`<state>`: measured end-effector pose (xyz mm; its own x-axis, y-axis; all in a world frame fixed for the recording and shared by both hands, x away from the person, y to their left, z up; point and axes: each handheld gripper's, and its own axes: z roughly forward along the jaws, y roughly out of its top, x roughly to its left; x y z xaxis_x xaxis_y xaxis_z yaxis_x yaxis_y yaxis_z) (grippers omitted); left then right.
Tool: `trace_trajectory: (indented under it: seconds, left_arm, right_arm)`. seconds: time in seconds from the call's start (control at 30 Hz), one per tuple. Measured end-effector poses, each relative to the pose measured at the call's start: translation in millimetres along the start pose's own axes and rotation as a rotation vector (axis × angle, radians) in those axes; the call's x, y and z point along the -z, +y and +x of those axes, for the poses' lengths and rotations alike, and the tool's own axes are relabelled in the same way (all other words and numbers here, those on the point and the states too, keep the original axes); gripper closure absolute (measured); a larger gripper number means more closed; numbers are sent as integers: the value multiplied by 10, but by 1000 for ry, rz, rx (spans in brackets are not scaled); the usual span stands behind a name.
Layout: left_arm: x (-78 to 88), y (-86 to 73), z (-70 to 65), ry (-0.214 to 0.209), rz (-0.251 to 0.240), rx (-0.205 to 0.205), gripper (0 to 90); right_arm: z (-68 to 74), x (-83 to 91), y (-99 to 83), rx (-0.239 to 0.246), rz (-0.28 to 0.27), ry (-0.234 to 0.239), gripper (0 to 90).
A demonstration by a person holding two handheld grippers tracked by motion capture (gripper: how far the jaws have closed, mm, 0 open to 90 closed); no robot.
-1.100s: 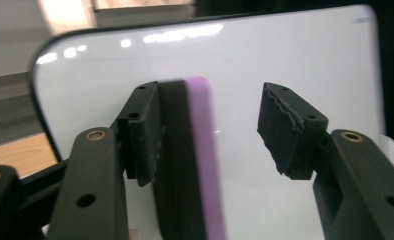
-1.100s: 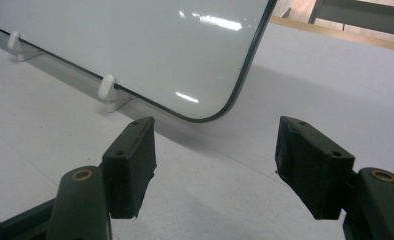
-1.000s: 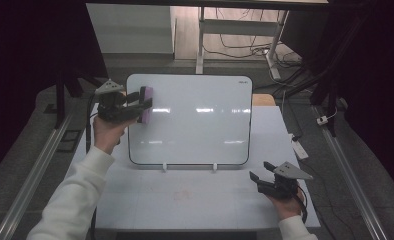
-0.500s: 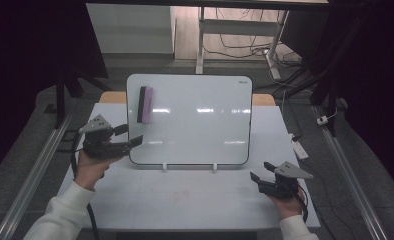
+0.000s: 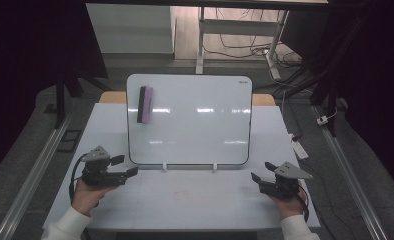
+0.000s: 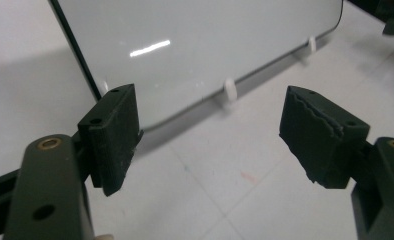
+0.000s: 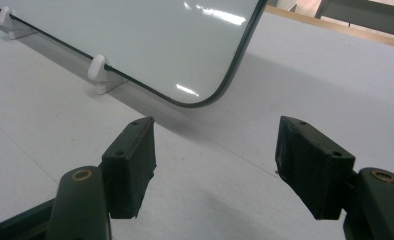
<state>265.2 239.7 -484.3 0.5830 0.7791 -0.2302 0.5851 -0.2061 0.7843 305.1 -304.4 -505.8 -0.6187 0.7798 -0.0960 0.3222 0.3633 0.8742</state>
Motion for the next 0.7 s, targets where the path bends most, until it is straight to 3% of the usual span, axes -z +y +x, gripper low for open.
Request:
trace_trajectory:
  seconds: [0.37, 0.7]
  left_arm:
    - [63, -302, 8, 13, 35, 18, 239]
    - [56, -338, 12, 27, 41, 14, 237]
  right_arm:
    - [-16, -17, -20, 13, 12, 6, 317]
    - [-3, -22, -17, 27, 8, 25, 317]
